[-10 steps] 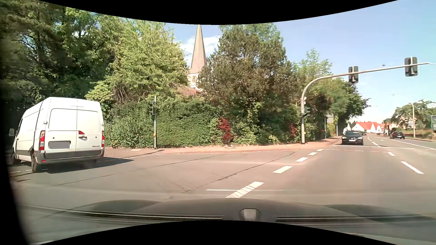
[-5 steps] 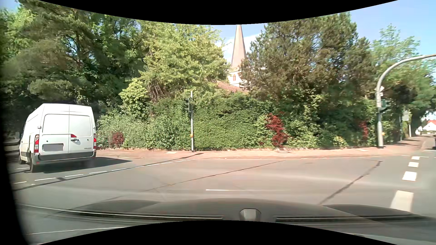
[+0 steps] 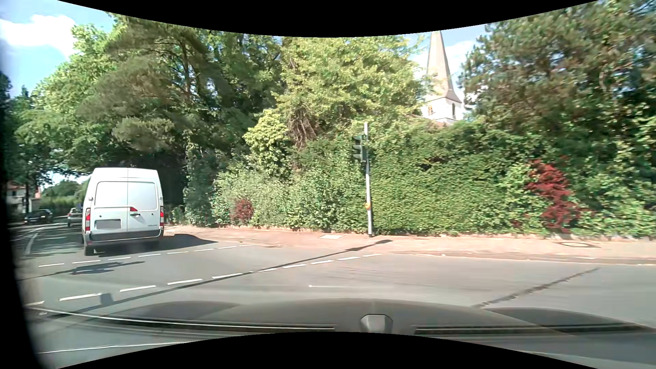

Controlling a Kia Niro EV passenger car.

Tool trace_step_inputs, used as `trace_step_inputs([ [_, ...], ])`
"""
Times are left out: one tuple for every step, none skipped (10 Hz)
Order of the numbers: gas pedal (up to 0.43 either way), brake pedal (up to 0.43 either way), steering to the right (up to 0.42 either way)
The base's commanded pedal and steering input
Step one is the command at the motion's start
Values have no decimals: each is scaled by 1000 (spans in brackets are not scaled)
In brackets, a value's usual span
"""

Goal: Follow the waypoints while adhering to traffic rules and regulations

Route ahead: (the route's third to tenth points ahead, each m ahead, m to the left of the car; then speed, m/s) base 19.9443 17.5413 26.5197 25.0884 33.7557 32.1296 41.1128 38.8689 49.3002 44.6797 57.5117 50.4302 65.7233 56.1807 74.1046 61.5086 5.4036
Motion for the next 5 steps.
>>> trace_step_inputs([
  [157,6,-421],
  [157,6,-424],
  [157,6,-424],
  [169,6,-423],
  [177,6,-421],
])
